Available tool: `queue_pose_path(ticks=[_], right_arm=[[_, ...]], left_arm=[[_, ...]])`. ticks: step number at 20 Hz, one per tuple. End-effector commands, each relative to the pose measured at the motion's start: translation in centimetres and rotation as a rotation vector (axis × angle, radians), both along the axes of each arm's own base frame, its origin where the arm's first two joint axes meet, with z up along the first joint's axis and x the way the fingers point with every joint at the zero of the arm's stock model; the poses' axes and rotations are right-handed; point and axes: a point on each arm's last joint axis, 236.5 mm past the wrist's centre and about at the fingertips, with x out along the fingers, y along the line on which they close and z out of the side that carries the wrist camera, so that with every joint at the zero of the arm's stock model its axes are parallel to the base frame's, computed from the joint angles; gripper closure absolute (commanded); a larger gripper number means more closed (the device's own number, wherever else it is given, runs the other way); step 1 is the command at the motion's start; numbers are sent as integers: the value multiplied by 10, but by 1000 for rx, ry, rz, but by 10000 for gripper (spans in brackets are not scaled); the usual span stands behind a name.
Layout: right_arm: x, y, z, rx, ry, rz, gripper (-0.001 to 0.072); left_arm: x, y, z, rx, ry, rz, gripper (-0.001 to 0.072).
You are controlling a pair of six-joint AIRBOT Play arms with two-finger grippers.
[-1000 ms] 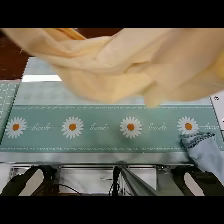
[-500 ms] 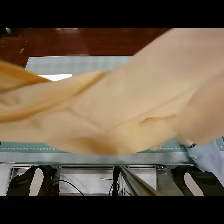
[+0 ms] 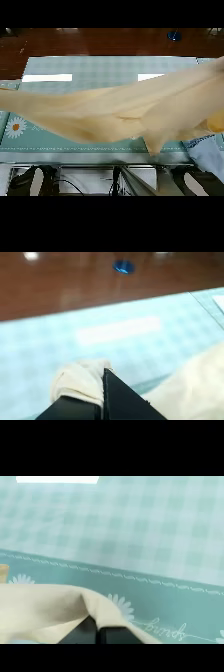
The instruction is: Fold the shirts.
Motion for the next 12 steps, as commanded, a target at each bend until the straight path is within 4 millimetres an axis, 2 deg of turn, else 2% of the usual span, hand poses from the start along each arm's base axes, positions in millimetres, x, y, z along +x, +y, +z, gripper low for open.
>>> queue_pose_path(ticks=[1,4,6,10,12], right_arm=[[56,-3,-43,-14,131,43,690],[113,2,-80,32,202,61,689],[142,19,-97,107,219,103,690],[199,53,-124,157,159,142,689],[228,60,-137,169,121,119,689]], left_arm=[[38,3,-46,-135,98,-47,688],[89,29,-104,-246,202,26,687],[114,32,-146,-301,296,31,687],[157,-1,-207,-282,388,-62,686],[188,-11,-232,-268,395,-53,686]])
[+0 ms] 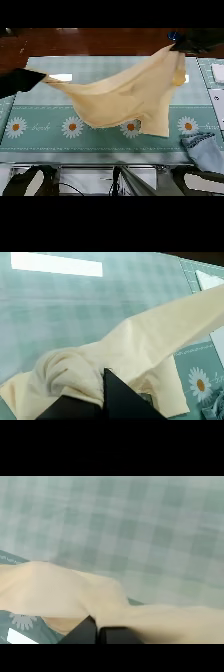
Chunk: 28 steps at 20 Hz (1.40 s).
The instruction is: Fold the shirts.
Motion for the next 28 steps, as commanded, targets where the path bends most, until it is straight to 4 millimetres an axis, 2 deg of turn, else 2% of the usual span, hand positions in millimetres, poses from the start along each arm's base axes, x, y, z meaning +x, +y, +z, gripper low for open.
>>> queue_pose_path(ticks=[1,4,8,11,13,15,17,18,19,20,21,22,24,25,27,28], right_arm=[[57,16,-25,46,-68,-39,689],[85,-1,-65,-22,-48,-91,688],[107,-18,-130,-111,33,-119,688],[125,-21,-165,-113,55,-144,687],[128,-19,-185,-105,90,-143,677],[125,-15,-199,-94,128,-134,597],[125,-9,-199,-61,137,-131,559],[126,-5,-195,-40,131,-127,559],[126,-1,-188,-19,116,-110,527],[125,-2,-179,-12,101,-107,409],[123,-9,-167,-17,79,-106,316],[120,-19,-153,-32,58,-101,277],[105,-59,-131,-131,33,-110,271],[93,-90,-127,-218,48,-130,271],[62,-149,-132,-382,147,-175,271],[46,-167,-140,-418,218,-184,271]], left_arm=[[53,-15,-55,32,23,19,685],[89,-7,-99,66,63,80,685],[120,12,-148,89,123,178,685],[130,18,-169,75,160,218,684],[131,14,-180,58,190,217,684],[129,0,-187,42,211,197,683],[125,-28,-191,55,193,120,675],[124,-37,-190,66,174,96,588],[127,-42,-187,75,157,95,418],[130,-41,-182,75,142,101,311],[134,-36,-175,78,128,103,243],[136,-28,-167,82,119,97,205],[131,0,-155,97,136,63,198],[122,16,-156,102,175,35,199],[94,39,-167,18,330,20,201],[80,42,-173,-20,396,2,201]])
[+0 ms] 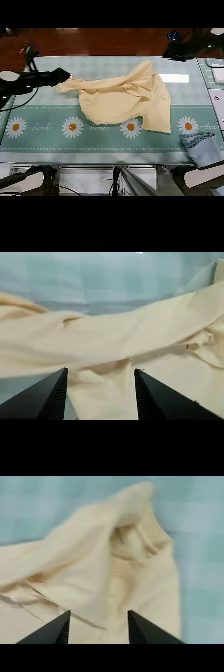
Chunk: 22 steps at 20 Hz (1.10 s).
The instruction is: Fold the shirts.
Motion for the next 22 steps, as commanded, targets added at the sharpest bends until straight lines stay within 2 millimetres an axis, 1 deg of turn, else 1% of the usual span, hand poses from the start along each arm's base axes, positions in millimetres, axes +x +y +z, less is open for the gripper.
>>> queue_pose_path(ticks=[1,3,4,5,7,8,9,10,11,12,14,16,18,21,22], right_arm=[[-56,-75,-13,-170,198,-46,272],[-74,-83,-31,-149,278,-43,272],[-81,-83,-40,-144,309,-37,272],[-87,-83,-50,-140,336,-25,272],[-98,-74,-69,-103,387,-8,272],[-104,-68,-78,-79,409,10,267],[-110,-63,-85,-62,433,23,243],[-116,-59,-93,-46,454,38,241],[-121,-55,-99,-31,472,44,232],[-125,-52,-105,-18,487,50,231],[-134,-45,-114,9,513,68,231],[-139,-38,-119,40,526,81,231],[-136,-27,-121,86,509,86,231],[-122,-14,-116,153,455,72,230],[-120,-11,-115,165,446,70,228]], left_arm=[[-54,14,-15,-120,220,-84,201],[-81,1,-31,-149,293,-146,201],[-91,-5,-42,-158,327,-155,201],[-99,-11,-52,-166,357,-166,201],[-109,-23,-68,-181,411,-195,200],[-111,-29,-74,-186,431,-210,199],[-112,-37,-80,-195,448,-225,199],[-113,-43,-85,-211,466,-234,198],[-114,-50,-92,-222,487,-239,167],[-115,-54,-100,-221,505,-243,162],[-115,-60,-115,-209,527,-240,162],[-114,-64,-123,-203,540,-245,162],[-111,-71,-124,-197,540,-266,162],[-101,-86,-123,-174,521,-277,164],[-98,-90,-123,-172,525,-262,178]])
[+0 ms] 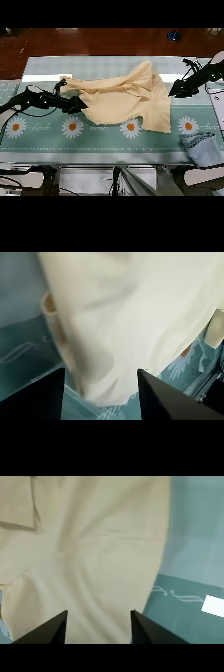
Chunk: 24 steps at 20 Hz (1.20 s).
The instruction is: Fold the shirts.
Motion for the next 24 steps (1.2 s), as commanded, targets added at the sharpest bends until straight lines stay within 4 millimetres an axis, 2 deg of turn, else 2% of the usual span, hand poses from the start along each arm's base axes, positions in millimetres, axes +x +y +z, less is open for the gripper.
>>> queue_pose_path(ticks=[1,3,4,12,15,19,22,23,24], right_arm=[[10,14,3,66,-38,-25,176],[9,13,3,62,-36,-25,175],[9,10,3,60,-37,-29,175],[35,-37,-2,46,-133,-183,176],[30,-34,-26,70,-67,-181,176],[35,-16,-54,123,-11,-205,185],[31,-6,-73,132,50,-217,200],[29,0,-78,138,73,-212,253],[27,6,-83,140,90,-201,398]], left_arm=[[12,-15,-2,22,0,15,249],[15,-20,3,20,-9,6,658],[16,-21,5,17,-13,3,682],[8,-12,14,-26,14,-26,683],[9,-10,15,-27,1,-32,683],[4,-12,18,-39,-4,-62,683],[4,-12,18,-38,-4,-62,683],[4,-12,18,-38,-4,-62,683],[4,-12,18,-39,-4,-62,683]])
